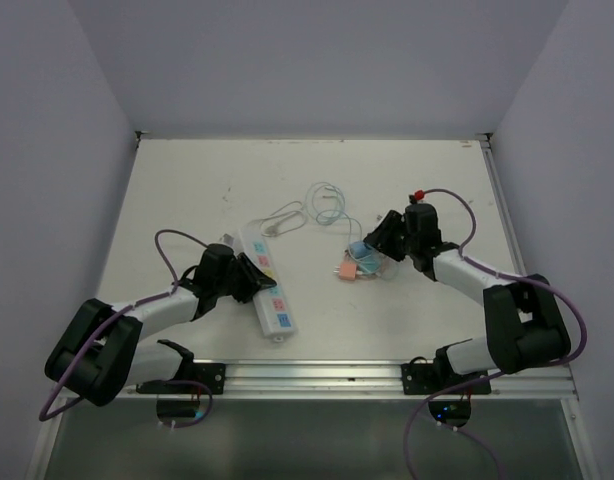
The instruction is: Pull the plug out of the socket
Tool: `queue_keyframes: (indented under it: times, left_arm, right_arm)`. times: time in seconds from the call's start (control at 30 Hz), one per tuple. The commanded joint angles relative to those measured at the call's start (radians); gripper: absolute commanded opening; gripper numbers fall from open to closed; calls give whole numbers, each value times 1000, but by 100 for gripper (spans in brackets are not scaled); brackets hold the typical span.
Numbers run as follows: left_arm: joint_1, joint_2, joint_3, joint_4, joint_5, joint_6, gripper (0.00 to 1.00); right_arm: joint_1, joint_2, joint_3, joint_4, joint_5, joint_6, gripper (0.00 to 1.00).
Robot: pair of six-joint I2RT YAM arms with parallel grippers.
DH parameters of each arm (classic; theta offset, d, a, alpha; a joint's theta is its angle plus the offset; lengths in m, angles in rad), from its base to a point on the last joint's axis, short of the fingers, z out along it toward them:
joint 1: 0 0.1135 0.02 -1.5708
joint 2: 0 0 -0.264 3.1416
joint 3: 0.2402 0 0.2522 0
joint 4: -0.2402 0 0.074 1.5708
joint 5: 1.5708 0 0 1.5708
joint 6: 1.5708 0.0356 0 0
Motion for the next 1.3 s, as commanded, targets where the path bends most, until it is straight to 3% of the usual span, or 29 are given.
queue_keyframes:
  times: [0.0,0.17,0.47,0.67,0.93,1.27]
  left_arm:
    - [21,18,1,-112,-36,20,0]
    - [27,21,5,-107,-31,29,0]
    - [66,24,18,-97,-1,44,0]
    - [138,23,35,-109,18,87,0]
    - [353,24,128,-199,9,188,0]
    - [768,-61,94,-265,18,277,6]
  right_arm:
    - [-16,-17,-6,-53,19,-29,51]
    - [-19,-58,3,-107,43,-69,77]
    - [-21,-181,126,-340,146,-237,95]
    - [-21,-311,154,-435,232,-310,97]
    - [-19,-417,152,-475,229,-320,98]
    - [-19,-448,152,-488,216,-320,98]
